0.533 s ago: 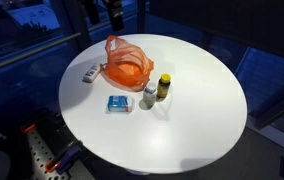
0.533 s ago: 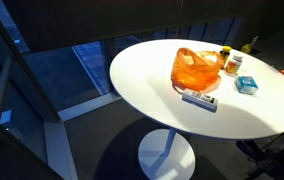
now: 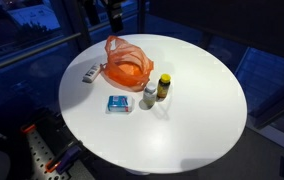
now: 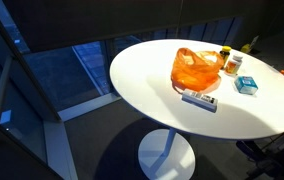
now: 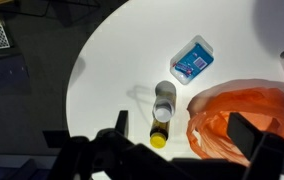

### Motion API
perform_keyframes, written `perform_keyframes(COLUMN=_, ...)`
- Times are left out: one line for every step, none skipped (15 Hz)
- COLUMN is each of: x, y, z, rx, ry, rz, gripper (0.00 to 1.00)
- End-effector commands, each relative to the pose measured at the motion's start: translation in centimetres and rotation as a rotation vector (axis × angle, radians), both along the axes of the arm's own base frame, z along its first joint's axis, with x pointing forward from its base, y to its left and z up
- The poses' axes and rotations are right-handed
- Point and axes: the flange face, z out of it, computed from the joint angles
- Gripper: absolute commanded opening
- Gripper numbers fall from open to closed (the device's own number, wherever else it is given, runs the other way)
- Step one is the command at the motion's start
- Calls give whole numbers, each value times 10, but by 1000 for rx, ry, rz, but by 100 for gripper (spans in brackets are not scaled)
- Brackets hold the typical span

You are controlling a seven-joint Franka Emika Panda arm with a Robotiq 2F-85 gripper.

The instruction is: Put the blue container in the plastic bag.

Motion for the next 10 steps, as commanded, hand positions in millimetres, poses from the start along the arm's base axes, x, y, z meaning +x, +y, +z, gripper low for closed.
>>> perform_keyframes(x=12, y=11, z=-11, rx=-3, ry=26, rz=-31, gripper=100)
perform_keyframes(x=15, y=14, z=-16, rx=-2, ry=40, rz=-43, gripper=100)
perform_keyframes(x=18, y=16, z=-21, rx=-5, ry=45, rz=-55, gripper=100)
perform_keyframes(x=22, y=17, z=-28, rx=-10, ry=39, rz=-80, gripper=100)
perform_keyframes(x=25, y=17, z=-36, rx=-9, ry=57, rz=-107, gripper=100)
perform_keyframes(x=27, y=18, z=-42, rx=-8, ry=69, rz=-132, gripper=100)
perform_keyframes(x=29, y=17, z=-49, rx=-8, ry=82, rz=-157, gripper=100)
perform_keyframes(x=30, y=16, z=-56, rx=-7, ry=93, rz=-181, gripper=100)
perform_keyframes(x=32, y=15, z=-64, rx=-5, ry=104, rz=-204, gripper=100)
perform_keyframes(x=33, y=13, z=-72, rx=0, ry=118, rz=-223, gripper=100)
